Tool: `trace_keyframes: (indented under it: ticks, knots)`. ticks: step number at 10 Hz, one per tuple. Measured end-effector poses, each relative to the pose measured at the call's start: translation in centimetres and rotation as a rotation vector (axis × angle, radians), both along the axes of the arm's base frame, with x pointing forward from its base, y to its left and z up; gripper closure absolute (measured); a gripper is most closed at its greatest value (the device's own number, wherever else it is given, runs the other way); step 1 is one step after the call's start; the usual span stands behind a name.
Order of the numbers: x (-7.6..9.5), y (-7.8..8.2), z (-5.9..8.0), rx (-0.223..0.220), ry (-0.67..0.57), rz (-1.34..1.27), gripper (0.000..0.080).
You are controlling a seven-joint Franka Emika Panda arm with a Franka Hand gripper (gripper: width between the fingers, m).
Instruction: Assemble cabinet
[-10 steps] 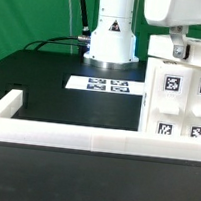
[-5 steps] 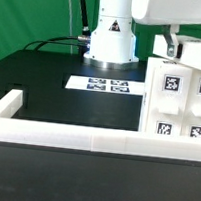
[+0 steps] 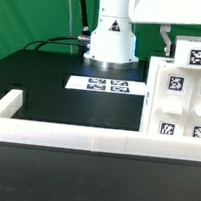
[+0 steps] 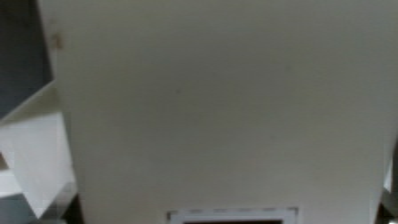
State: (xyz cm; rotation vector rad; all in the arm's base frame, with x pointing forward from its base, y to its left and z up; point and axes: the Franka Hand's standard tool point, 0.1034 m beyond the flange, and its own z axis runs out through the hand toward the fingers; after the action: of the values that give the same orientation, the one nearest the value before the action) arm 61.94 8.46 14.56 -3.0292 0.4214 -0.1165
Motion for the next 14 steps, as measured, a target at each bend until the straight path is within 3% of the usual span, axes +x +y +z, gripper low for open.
trace_keyframes:
  ticks: [9,14]
  knots:
    - [-0.08,0.35,0.04,0.084,0.055,-0.673,0.0251]
    - [-0.18,0.55,-0.03,0.179,0.133,-1.193,0.0253]
